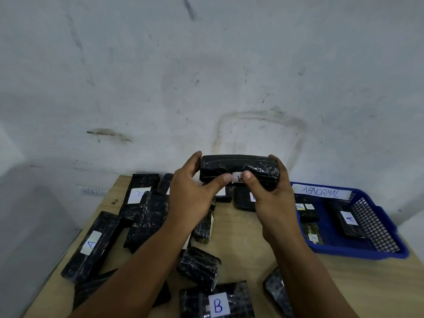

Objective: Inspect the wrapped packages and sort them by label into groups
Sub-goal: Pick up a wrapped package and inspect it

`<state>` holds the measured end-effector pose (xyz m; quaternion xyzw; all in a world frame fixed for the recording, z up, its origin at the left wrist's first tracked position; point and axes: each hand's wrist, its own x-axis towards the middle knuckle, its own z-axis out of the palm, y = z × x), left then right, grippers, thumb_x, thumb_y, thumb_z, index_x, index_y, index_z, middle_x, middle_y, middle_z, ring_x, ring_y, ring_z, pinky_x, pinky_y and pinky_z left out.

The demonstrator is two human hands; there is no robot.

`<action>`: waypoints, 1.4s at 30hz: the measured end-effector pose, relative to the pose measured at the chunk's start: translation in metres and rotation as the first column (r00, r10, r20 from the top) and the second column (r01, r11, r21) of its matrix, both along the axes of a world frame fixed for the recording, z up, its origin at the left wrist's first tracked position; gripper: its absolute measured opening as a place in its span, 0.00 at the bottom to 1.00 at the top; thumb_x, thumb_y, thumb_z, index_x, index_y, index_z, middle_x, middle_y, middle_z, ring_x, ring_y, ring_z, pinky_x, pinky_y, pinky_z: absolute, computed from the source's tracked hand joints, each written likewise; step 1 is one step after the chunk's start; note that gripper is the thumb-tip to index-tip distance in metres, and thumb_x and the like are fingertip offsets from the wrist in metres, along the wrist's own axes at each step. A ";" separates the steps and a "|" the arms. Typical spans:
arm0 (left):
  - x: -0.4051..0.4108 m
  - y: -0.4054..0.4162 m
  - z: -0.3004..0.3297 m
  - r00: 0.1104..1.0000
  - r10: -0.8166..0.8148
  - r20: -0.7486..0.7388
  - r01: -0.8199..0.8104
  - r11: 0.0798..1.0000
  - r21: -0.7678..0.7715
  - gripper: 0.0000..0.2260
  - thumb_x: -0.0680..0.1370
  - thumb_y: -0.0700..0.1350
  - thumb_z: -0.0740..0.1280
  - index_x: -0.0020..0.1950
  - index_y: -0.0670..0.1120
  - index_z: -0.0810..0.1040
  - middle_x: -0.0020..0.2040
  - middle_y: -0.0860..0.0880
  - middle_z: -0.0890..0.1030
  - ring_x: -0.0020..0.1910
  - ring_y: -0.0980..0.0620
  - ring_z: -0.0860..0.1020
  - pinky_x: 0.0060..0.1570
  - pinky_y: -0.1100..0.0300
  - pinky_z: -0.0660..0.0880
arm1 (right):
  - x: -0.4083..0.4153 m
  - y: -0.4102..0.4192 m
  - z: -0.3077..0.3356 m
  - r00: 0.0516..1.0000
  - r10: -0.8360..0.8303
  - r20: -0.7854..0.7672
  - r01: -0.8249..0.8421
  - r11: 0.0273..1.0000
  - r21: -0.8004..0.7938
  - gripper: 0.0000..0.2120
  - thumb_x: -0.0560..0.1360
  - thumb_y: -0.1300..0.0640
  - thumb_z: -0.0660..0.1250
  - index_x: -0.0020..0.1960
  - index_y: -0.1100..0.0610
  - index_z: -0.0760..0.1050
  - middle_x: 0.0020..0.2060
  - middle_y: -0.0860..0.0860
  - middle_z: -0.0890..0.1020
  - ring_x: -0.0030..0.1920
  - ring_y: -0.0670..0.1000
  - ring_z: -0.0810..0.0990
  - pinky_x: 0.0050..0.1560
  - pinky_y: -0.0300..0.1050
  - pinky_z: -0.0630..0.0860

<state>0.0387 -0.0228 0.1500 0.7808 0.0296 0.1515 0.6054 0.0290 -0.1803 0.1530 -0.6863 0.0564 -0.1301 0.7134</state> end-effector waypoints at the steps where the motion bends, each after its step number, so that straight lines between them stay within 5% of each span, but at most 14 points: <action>1: 0.000 0.000 0.000 1.000 -0.021 -0.009 0.021 1.000 -0.023 0.35 0.72 0.54 0.78 0.77 0.53 0.70 0.61 0.69 0.74 0.61 0.75 0.71 0.58 0.75 0.66 | 0.001 -0.001 0.001 1.000 -0.004 0.010 0.004 1.000 0.018 0.30 0.76 0.56 0.76 0.75 0.47 0.70 0.54 0.44 0.87 0.56 0.39 0.84 0.56 0.37 0.82; 4: 0.003 0.005 -0.001 1.000 -0.009 0.007 0.010 0.998 -0.060 0.29 0.75 0.48 0.76 0.75 0.53 0.72 0.58 0.70 0.75 0.55 0.81 0.72 0.57 0.78 0.70 | 0.003 -0.005 0.001 0.999 0.032 0.014 -0.032 0.999 0.013 0.29 0.76 0.54 0.76 0.74 0.46 0.72 0.51 0.40 0.87 0.53 0.38 0.85 0.50 0.34 0.81; 7: 0.005 0.014 0.001 1.000 -0.003 0.020 0.005 0.997 -0.083 0.27 0.75 0.42 0.77 0.73 0.53 0.75 0.59 0.65 0.79 0.56 0.66 0.81 0.51 0.75 0.76 | 0.002 -0.007 0.005 0.994 0.076 -0.077 -0.071 0.996 0.056 0.31 0.73 0.41 0.73 0.75 0.39 0.72 0.50 0.38 0.87 0.53 0.38 0.85 0.57 0.44 0.82; 9: 0.007 0.019 0.001 0.999 -0.015 0.038 0.017 0.998 -0.062 0.28 0.75 0.42 0.77 0.73 0.54 0.75 0.62 0.61 0.81 0.59 0.58 0.82 0.57 0.64 0.80 | 0.003 -0.008 0.007 0.994 0.053 -0.100 -0.040 0.992 0.122 0.23 0.77 0.45 0.72 0.72 0.42 0.76 0.48 0.41 0.88 0.52 0.43 0.87 0.55 0.48 0.84; 12: 0.007 0.020 0.003 0.998 -0.032 -0.046 0.030 0.999 -0.046 0.33 0.73 0.50 0.78 0.76 0.58 0.70 0.70 0.53 0.79 0.68 0.53 0.78 0.64 0.56 0.76 | 0.003 -0.008 0.007 0.997 -0.021 -0.072 0.032 0.987 0.155 0.13 0.82 0.56 0.69 0.66 0.50 0.80 0.43 0.48 0.89 0.44 0.44 0.88 0.38 0.37 0.81; 18: 0.006 0.016 0.005 0.992 -0.063 -0.113 0.045 0.986 -0.159 0.09 0.76 0.55 0.75 0.55 0.56 0.84 0.47 0.61 0.87 0.48 0.66 0.83 0.59 0.58 0.79 | 0.003 -0.009 0.002 0.997 0.009 -0.080 -0.004 0.998 0.063 0.22 0.80 0.54 0.72 0.73 0.48 0.73 0.47 0.49 0.89 0.51 0.43 0.87 0.48 0.38 0.83; 20: 0.010 0.017 0.003 0.994 -0.006 -0.108 -0.013 0.984 -0.178 0.14 0.75 0.52 0.76 0.59 0.52 0.83 0.46 0.59 0.87 0.46 0.65 0.84 0.57 0.57 0.80 | 0.002 -0.009 0.003 0.995 0.055 -0.088 -0.052 0.998 0.039 0.32 0.77 0.47 0.74 0.78 0.48 0.68 0.45 0.49 0.88 0.51 0.42 0.86 0.44 0.33 0.79; 24: 0.011 0.017 -0.001 0.993 -0.040 -0.114 0.022 0.987 -0.157 0.21 0.73 0.50 0.79 0.64 0.54 0.78 0.49 0.58 0.86 0.49 0.62 0.84 0.52 0.59 0.79 | 0.004 -0.008 -0.002 0.993 0.048 -0.111 -0.051 0.998 -0.025 0.51 0.65 0.35 0.75 0.83 0.49 0.61 0.62 0.43 0.78 0.64 0.44 0.77 0.61 0.41 0.71; 26: 0.008 0.015 0.001 0.992 -0.081 -0.099 0.067 0.989 -0.135 0.21 0.72 0.50 0.79 0.63 0.55 0.79 0.52 0.59 0.86 0.53 0.63 0.82 0.54 0.61 0.77 | 0.002 -0.008 -0.002 0.995 0.019 -0.097 -0.024 0.999 -0.049 0.46 0.65 0.36 0.75 0.78 0.53 0.70 0.62 0.44 0.81 0.63 0.44 0.79 0.59 0.39 0.73; 30: 0.003 0.008 0.002 0.993 -0.106 -0.049 0.101 0.991 -0.093 0.13 0.72 0.52 0.80 0.52 0.53 0.82 0.48 0.58 0.86 0.50 0.62 0.83 0.52 0.63 0.77 | 0.003 -0.009 -0.004 1.000 -0.009 0.008 0.010 0.995 -0.096 0.15 0.71 0.48 0.77 0.56 0.50 0.82 0.43 0.40 0.88 0.46 0.38 0.85 0.44 0.31 0.78; 32: 0.004 0.006 -0.001 0.998 -0.045 -0.036 0.042 0.995 -0.095 0.17 0.70 0.54 0.80 0.55 0.54 0.81 0.49 0.58 0.86 0.50 0.62 0.83 0.50 0.67 0.76 | 0.002 -0.008 -0.005 1.000 0.007 0.010 -0.006 0.994 -0.111 0.18 0.72 0.48 0.78 0.60 0.47 0.80 0.45 0.39 0.87 0.49 0.36 0.84 0.45 0.31 0.79; 36: 0.008 0.008 -0.007 0.999 -0.004 -0.032 0.002 0.999 -0.050 0.34 0.69 0.54 0.81 0.72 0.53 0.72 0.61 0.59 0.81 0.62 0.60 0.79 0.63 0.58 0.76 | 0.000 -0.005 -0.001 0.992 0.094 -0.089 -0.102 0.991 -0.091 0.38 0.71 0.35 0.71 0.78 0.41 0.67 0.62 0.41 0.81 0.59 0.39 0.80 0.60 0.39 0.75; 39: 0.007 0.012 -0.008 0.999 -0.032 -0.020 0.032 0.999 -0.017 0.38 0.69 0.53 0.81 0.76 0.56 0.69 0.68 0.58 0.78 0.69 0.58 0.75 0.70 0.53 0.72 | 0.001 -0.005 0.000 0.994 0.061 -0.091 -0.062 0.998 -0.007 0.29 0.78 0.41 0.70 0.77 0.39 0.68 0.59 0.44 0.84 0.59 0.42 0.82 0.62 0.44 0.77; 42: 0.004 0.011 -0.006 0.996 -0.072 -0.058 0.070 0.997 -0.036 0.36 0.70 0.58 0.79 0.76 0.60 0.68 0.67 0.59 0.78 0.68 0.61 0.74 0.68 0.56 0.71 | 0.004 -0.007 -0.005 0.997 0.014 -0.078 -0.010 0.998 0.063 0.21 0.81 0.54 0.70 0.72 0.43 0.74 0.51 0.48 0.87 0.52 0.45 0.86 0.48 0.36 0.81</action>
